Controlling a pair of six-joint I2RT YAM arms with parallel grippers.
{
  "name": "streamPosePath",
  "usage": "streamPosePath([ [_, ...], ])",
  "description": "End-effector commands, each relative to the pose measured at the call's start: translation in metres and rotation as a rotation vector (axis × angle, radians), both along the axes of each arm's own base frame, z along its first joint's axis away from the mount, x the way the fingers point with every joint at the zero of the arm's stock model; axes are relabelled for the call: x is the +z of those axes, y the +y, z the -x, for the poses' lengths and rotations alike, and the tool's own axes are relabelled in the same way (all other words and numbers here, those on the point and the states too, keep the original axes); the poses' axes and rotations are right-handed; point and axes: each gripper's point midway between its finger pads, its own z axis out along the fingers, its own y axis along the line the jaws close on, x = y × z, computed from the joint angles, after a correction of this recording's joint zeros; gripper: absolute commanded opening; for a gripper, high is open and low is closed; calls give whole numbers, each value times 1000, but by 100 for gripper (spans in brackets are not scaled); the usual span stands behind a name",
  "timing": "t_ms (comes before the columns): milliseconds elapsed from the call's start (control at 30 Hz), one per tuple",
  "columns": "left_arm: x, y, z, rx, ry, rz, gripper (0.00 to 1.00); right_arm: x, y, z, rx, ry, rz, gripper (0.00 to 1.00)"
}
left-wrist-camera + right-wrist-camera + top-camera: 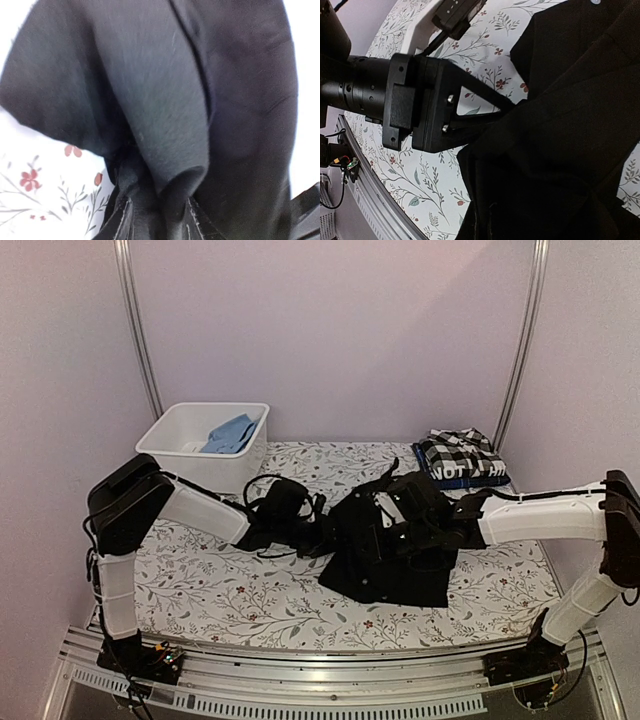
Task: Fold and stack the long sleeve shirts
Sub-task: Flatten out the crumpled shirt at the center of the board.
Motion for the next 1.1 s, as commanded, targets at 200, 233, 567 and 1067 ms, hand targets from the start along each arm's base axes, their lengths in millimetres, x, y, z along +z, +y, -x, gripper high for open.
streamPosePath([
  [200,36,41,-10,73,-121,-48,48,-20,38,22,72,24,-95,9],
  [233,44,44,-10,72,-138,-52,50,-17,39,21,77,12,-103,13],
  [567,78,34,-3,-12,-193,-54,61,-10,37,27,102,-13,-154,33],
  [1067,38,-10,30,-179,-56,-43,58,9,19,23,22,-65,-211,43],
])
